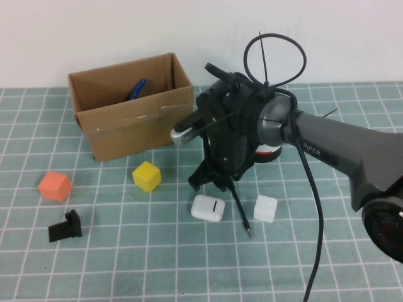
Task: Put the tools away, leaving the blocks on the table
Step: Pick up the long Screwdriver from the table
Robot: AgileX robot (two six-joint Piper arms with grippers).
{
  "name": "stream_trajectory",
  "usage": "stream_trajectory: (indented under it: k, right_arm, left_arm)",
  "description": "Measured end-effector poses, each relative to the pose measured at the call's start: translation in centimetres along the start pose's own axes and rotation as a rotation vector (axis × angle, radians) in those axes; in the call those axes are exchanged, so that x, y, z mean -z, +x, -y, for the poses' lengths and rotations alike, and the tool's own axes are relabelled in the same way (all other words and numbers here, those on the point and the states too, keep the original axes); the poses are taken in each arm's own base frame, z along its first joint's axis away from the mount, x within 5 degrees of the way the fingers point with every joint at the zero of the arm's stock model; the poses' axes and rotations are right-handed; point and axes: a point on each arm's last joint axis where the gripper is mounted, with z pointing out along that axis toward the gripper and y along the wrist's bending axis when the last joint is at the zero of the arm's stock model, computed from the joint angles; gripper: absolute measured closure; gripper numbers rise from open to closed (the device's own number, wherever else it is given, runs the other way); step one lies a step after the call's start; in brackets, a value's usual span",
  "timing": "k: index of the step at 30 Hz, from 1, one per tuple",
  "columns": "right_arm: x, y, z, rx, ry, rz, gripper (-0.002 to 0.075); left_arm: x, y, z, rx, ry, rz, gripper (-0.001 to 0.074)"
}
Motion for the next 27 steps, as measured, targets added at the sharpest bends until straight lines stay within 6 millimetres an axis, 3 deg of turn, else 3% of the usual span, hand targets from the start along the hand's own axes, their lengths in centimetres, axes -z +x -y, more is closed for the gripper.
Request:
stream_trajectory:
  k: [7,27]
  right_arm:
    - [-0.01,0.29,-0.94,0.032,-0.114,-0.031,0.0495]
    - [-0.44,0.57,-0.7,0.111,-0.083,-0.063,0.0496]
  left_arm:
    - [0.0,0.0,0.0,0.0,0.0,0.0,0.0735]
    - [0.0,0.0,0.0,0.0,0.0,0.0,0.0735]
